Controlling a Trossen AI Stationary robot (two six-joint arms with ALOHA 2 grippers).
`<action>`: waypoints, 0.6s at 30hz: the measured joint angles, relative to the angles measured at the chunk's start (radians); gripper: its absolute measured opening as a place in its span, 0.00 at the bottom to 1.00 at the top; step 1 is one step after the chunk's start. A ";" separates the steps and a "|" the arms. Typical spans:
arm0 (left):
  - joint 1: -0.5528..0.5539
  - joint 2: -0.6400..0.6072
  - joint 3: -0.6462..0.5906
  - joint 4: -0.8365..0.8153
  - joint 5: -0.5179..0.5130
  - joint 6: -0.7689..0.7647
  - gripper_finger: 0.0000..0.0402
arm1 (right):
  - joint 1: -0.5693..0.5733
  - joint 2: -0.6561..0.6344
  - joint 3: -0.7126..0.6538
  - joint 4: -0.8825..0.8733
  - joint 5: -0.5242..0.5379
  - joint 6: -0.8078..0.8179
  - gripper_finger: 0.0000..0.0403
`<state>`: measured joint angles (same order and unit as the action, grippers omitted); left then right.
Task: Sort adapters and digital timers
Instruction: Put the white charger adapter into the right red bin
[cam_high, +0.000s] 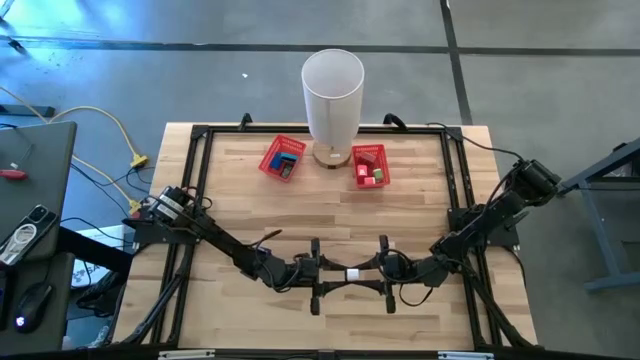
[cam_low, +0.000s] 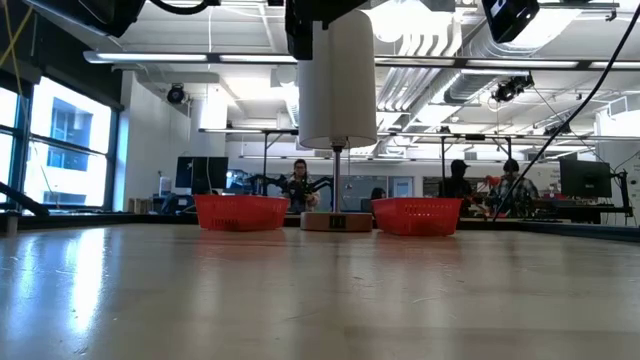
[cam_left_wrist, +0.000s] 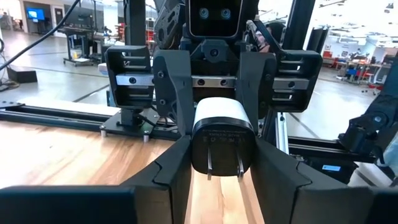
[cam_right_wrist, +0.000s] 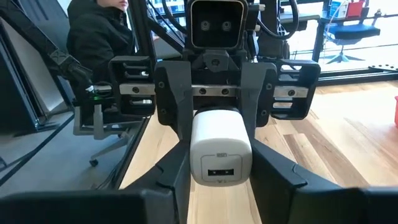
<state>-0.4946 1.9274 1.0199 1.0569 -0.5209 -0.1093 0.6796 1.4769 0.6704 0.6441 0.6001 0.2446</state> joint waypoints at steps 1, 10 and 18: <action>0.000 0.000 0.000 0.000 0.001 0.000 0.34 | 0.001 0.000 0.000 0.000 0.001 0.000 0.30; 0.004 0.000 0.000 0.001 0.006 -0.008 0.39 | 0.001 0.000 0.000 -0.002 0.003 -0.002 0.30; 0.004 0.000 0.000 -0.001 0.000 0.034 0.47 | 0.002 0.000 0.000 -0.004 0.000 -0.002 0.30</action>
<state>-0.4904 1.9274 1.0199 1.0562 -0.5212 -0.0756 0.6811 1.4769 0.6704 0.6403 0.6000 0.2421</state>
